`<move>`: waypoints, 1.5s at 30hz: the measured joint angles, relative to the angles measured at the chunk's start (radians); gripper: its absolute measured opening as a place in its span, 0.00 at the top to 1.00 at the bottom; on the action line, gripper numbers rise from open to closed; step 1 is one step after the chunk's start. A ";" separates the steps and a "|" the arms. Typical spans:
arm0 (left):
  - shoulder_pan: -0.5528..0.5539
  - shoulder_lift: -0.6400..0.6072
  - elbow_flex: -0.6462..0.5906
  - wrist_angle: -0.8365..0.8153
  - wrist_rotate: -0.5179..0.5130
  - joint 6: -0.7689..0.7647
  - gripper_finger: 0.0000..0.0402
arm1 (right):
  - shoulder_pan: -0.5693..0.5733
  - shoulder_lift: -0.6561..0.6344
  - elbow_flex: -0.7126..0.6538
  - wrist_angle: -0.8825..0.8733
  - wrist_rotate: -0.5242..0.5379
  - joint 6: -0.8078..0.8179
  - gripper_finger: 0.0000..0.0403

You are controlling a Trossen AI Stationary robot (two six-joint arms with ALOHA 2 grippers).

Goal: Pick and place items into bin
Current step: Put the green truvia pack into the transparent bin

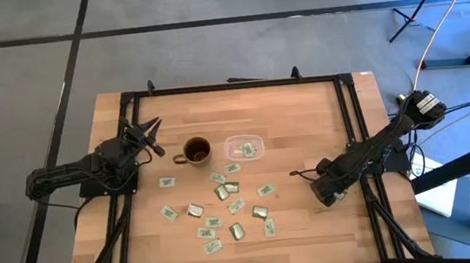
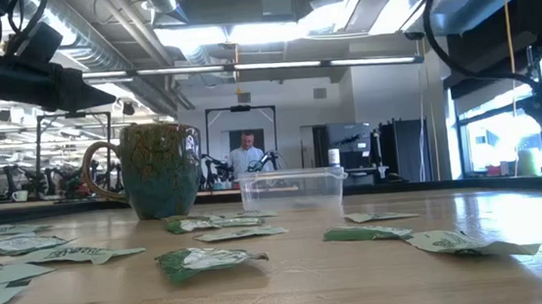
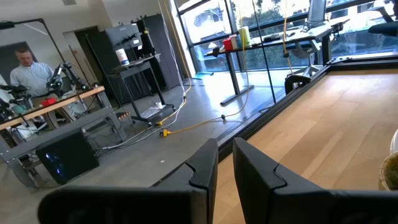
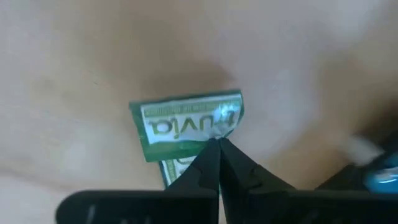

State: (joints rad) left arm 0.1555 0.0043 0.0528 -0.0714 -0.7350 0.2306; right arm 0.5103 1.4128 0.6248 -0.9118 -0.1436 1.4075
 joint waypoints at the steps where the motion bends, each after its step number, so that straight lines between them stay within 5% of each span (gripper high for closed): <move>1: 0.000 0.000 0.000 0.000 0.000 0.000 0.89 | -0.001 0.000 0.011 -0.021 0.001 0.000 1.00; 12: 0.000 0.000 0.000 0.000 0.000 0.000 0.89 | -0.004 -0.002 0.070 -0.053 0.055 -0.017 1.00; 23: 0.000 0.000 0.000 0.000 0.000 0.000 0.89 | -0.090 -0.003 0.073 0.134 0.175 -0.231 1.00; 32: 0.000 0.000 0.000 0.000 0.000 0.000 0.89 | -0.206 -0.022 0.182 0.241 0.257 -0.543 1.00; 45: 0.000 0.000 0.000 0.000 0.001 0.000 0.89 | -0.466 0.003 0.268 0.637 0.313 -1.002 1.00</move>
State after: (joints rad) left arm 0.1552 0.0044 0.0528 -0.0713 -0.7340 0.2306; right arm 0.0444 1.4161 0.8925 -0.2747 0.1690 0.4056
